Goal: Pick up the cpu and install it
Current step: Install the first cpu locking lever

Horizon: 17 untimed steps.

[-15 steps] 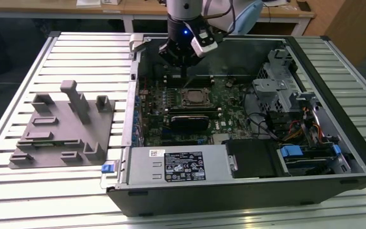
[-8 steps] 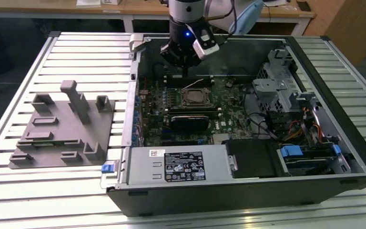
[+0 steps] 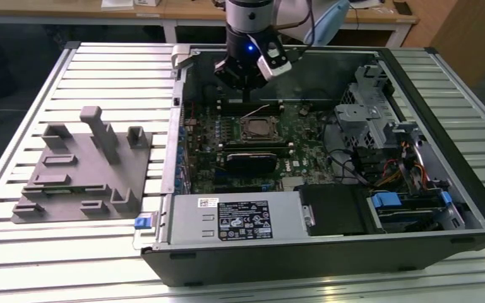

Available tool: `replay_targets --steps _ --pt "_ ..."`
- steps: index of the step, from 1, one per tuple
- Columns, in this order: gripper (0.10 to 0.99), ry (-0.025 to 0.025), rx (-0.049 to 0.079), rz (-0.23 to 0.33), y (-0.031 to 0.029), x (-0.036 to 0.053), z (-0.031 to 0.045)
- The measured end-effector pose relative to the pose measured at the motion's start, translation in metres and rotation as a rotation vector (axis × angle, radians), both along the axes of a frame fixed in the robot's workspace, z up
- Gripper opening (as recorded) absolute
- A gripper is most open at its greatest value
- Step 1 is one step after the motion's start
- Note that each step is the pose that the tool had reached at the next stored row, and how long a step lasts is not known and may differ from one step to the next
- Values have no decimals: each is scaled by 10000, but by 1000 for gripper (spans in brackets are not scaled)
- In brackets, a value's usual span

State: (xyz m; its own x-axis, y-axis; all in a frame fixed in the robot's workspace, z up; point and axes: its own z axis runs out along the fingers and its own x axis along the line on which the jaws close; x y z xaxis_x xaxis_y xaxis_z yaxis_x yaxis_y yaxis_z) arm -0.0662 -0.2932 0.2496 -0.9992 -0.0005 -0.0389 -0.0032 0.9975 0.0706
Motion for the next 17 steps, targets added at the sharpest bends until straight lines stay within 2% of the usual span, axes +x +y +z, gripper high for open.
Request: replay_targets --steps 2,7,17 --pt "106 1 2 27 0 38 -19" --pt "106 0 1 544 0 56 -58" --pt "106 2 1 548 30 184 -121"
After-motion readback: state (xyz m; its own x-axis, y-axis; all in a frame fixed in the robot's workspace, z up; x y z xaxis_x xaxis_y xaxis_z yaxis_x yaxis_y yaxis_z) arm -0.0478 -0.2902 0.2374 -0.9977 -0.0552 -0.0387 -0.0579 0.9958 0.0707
